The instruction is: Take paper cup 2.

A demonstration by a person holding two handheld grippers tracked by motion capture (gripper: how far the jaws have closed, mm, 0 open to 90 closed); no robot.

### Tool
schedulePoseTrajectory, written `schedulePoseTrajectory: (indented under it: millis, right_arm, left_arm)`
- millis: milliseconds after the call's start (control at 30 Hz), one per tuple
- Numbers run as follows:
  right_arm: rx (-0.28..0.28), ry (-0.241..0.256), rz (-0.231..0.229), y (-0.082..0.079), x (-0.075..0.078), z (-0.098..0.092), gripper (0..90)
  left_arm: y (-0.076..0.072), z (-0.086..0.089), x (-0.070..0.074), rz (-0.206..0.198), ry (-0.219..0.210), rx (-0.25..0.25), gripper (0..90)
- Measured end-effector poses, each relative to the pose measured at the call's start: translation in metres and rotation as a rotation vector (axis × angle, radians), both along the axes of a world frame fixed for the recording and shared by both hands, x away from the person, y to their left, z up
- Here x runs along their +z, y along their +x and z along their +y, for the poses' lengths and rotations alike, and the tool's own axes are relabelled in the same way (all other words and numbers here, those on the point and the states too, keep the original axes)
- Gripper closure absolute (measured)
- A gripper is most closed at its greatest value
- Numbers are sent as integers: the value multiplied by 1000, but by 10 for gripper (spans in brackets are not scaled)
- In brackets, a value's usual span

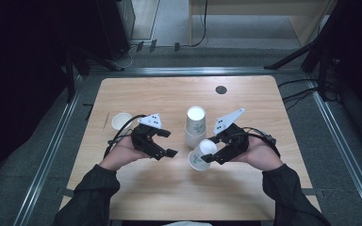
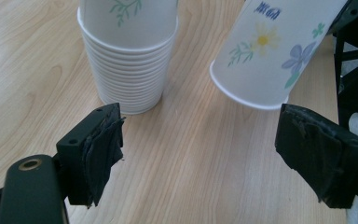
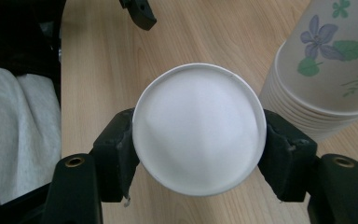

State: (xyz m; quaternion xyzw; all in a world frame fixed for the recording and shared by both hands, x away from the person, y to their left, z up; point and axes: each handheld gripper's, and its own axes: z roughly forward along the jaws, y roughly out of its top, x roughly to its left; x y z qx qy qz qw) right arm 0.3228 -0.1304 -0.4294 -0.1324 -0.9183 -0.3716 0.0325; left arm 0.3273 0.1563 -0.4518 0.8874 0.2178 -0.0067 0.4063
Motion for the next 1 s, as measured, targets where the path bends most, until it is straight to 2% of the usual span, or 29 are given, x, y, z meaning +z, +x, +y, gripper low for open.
schedulePoseTrajectory:
  millis: [100, 233, 333, 600, 700, 800, 1000]
  right_arm:
    - [8, 17, 3, 2, -6, 1, 354]
    - [-13, 46, 18, 5, -14, 0, 354]
    - [-12, 49, 21, 5, -17, 1, 354]
    - [-11, 89, 40, 4, -20, 2, 354]
    - [-3, 100, 40, 3, -21, 4, 354]
    - [0, 105, 45, 3, -21, 6, 353]
    - [16, 119, 48, 2, -19, 9, 353]
  left_arm:
    - [0, -4, -1, -5, 8, -14, 151]
    - [-1, -6, -2, -7, 10, -20, 151]
    - [-2, -9, -4, -1, -3, -27, 151]
    - [-6, -19, -7, -6, 0, -55, 150]
    - [-7, -22, -9, -3, -16, -64, 151]
    - [-9, -26, -11, -6, -11, -91, 151]
    - [-15, -33, -12, -5, -37, -136, 153]
